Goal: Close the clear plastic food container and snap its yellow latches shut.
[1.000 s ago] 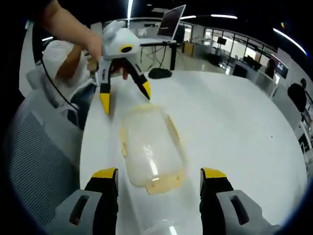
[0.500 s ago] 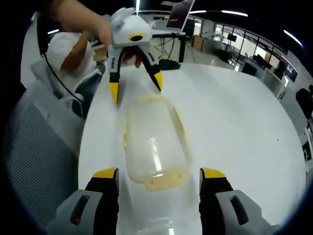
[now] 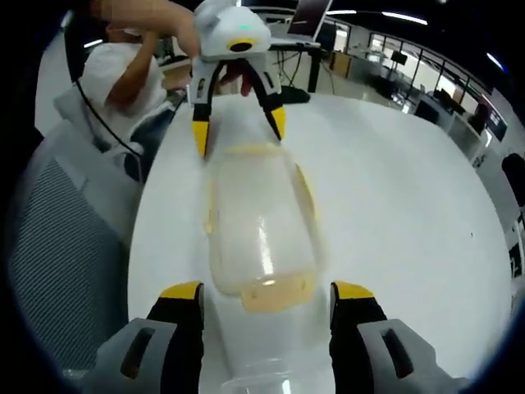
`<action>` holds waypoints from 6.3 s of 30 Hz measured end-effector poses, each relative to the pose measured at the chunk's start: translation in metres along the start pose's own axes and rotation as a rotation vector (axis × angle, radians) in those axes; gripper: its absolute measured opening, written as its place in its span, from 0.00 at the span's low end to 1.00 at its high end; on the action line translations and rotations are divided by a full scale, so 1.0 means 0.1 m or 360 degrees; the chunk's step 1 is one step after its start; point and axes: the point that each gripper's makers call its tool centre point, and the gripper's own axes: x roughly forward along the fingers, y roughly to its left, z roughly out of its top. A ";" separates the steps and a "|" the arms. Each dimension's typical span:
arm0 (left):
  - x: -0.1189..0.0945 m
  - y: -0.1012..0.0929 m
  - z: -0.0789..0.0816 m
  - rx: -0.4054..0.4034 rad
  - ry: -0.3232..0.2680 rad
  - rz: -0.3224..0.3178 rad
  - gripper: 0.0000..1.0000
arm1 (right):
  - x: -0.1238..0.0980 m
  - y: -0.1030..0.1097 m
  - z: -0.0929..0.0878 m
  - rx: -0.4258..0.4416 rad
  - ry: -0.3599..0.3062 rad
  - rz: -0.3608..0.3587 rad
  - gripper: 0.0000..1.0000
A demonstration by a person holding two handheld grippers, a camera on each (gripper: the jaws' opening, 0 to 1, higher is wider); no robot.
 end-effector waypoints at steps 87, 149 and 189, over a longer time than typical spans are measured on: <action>0.07 0.08 -0.05 0.0302 0.0335 -0.0064 0.39 | 0.21 -0.04 -0.13 -0.0210 0.0432 0.0151 0.42; -0.15 -0.03 0.16 0.0261 0.0424 -0.0061 0.38 | -0.05 -0.02 -0.07 -0.0222 0.0346 0.0182 0.38; -0.70 0.11 0.46 0.0292 0.0369 -0.0083 0.38 | -0.56 -0.16 0.36 -0.0212 0.0316 0.0172 0.38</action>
